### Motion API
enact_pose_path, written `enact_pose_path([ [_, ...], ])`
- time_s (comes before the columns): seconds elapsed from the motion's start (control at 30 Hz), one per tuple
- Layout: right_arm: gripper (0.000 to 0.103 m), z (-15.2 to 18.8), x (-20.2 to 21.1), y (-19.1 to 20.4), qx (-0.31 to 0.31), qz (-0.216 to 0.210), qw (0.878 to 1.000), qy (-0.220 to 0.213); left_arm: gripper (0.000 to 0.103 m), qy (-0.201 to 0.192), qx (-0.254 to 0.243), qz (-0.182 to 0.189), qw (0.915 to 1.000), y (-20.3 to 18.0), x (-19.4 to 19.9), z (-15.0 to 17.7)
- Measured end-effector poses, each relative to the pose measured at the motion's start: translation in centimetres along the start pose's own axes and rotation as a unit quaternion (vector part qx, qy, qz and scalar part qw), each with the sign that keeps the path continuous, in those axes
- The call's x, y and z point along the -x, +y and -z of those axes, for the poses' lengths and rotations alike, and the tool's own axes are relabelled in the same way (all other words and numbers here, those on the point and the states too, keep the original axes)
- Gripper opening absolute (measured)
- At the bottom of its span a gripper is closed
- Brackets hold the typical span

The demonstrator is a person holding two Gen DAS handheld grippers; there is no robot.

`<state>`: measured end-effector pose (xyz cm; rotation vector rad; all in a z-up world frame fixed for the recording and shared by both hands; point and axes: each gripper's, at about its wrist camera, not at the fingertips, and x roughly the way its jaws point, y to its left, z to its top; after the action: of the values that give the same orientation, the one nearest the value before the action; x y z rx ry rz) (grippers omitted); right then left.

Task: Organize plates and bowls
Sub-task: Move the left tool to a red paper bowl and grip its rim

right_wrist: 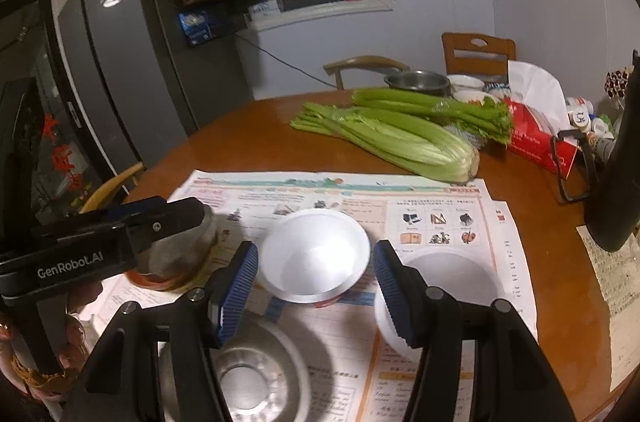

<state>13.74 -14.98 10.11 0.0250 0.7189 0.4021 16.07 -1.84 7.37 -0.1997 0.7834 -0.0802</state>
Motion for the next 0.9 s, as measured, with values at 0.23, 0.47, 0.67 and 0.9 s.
enact_pose_path([
  [0.23, 0.060, 0.4, -3.6, -1.0, 0.004, 0.012, 0.999, 0.040, 0.059, 0.031, 0.005, 0.005, 0.9995, 0.4, -4.2, 0.1],
  [0.47, 0.060, 0.9, -6.6, -1.1, 0.012, 0.016, 0.997, 0.068, 0.059, 0.068, -0.004, 0.021, 0.9975, 0.2, -7.4, 0.5],
  [0.67, 0.060, 1.1, -7.9, -1.0, 0.020, 0.033, 0.997, 0.074, 0.059, 0.090, -0.009, 0.020, 0.9957, -0.1, -9.6, 0.8],
  [0.9, 0.060, 1.0, -9.3, -0.3, 0.048, 0.045, 0.994, 0.084, 0.059, 0.094, -0.012, 0.020, 0.9953, -0.2, -10.4, 0.8],
])
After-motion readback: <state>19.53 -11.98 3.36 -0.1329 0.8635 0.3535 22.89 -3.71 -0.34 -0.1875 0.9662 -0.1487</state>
